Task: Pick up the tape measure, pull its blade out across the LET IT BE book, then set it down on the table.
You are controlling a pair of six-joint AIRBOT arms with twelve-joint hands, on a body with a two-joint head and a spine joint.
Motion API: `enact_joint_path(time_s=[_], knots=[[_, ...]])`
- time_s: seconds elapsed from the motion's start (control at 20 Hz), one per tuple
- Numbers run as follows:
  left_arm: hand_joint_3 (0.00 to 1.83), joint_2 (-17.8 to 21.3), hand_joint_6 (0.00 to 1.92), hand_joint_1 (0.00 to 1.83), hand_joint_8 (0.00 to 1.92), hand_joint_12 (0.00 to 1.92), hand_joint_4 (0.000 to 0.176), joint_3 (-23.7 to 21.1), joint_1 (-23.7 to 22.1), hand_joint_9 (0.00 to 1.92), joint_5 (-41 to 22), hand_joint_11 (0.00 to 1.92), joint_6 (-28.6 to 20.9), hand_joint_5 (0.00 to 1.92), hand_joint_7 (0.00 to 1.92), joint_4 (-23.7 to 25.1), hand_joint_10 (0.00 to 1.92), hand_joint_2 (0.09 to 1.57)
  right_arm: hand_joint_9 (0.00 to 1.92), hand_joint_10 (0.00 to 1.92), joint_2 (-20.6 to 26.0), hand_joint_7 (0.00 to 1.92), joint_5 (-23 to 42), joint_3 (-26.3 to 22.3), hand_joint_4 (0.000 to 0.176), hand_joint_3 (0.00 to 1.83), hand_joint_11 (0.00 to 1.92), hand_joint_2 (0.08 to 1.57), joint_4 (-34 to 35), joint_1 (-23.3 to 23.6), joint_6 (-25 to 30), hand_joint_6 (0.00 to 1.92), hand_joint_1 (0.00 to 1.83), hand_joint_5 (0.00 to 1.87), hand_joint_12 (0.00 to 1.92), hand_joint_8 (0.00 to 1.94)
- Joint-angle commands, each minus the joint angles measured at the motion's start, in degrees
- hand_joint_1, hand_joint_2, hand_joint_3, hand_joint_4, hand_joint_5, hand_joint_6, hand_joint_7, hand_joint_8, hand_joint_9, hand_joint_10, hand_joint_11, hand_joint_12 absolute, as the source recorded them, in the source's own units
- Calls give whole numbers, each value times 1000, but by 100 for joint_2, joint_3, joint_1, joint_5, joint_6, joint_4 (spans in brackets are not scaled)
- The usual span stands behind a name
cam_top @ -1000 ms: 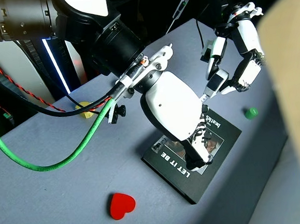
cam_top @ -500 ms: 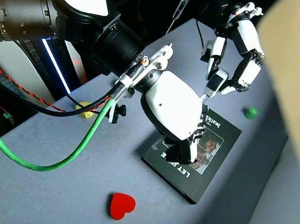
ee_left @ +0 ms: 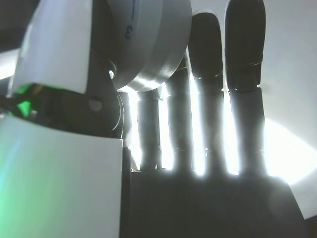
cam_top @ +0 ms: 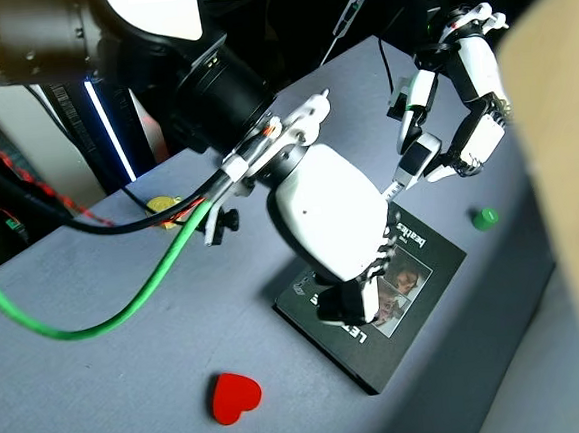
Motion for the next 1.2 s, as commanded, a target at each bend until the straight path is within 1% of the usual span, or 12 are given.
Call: enact_joint_path(time_s=[0.0,0.1,0.2,0.25,0.75,1.15], knots=[[0,1,715,1385,904,999,0,50,-27,959,-683,988,-67,994,1040,-192,1235,1092,881,745,79,991,-26,-8,0,0,646,1162,-452,12,-84,1221,1198,803,1355,1027],[0,1,714,1385,905,999,0,52,-28,957,-686,986,-67,998,1039,-193,1235,1091,880,745,205,991,51,-8,0,0,646,1162,-174,-1,-250,1221,1198,802,1355,1027],[0,1,717,1386,859,999,0,52,-28,963,-686,981,-67,1000,1060,-193,1234,1087,881,747,302,991,97,-8,0,0,648,1162,52,-18,-403,1221,1197,802,1356,1027],[0,1,718,1386,858,1040,0,52,-27,966,-686,966,-67,1000,1059,-193,1232,1087,881,747,368,991,118,-8,0,0,649,1162,107,-37,-465,1221,1198,802,1356,1028],[0,2,724,1384,920,1029,0,60,-32,963,-707,963,-67,995,1028,-192,1225,1092,883,754,823,1013,485,-7,0,0,669,1158,119,-153,-696,1207,1205,801,1350,1011],[0,2,729,1383,930,1032,0,57,-31,962,-711,964,-67,998,1017,-191,1230,1093,880,751,1180,997,800,-3,0,0,676,1157,70,-249,-858,1205,1199,821,1350,1013]])
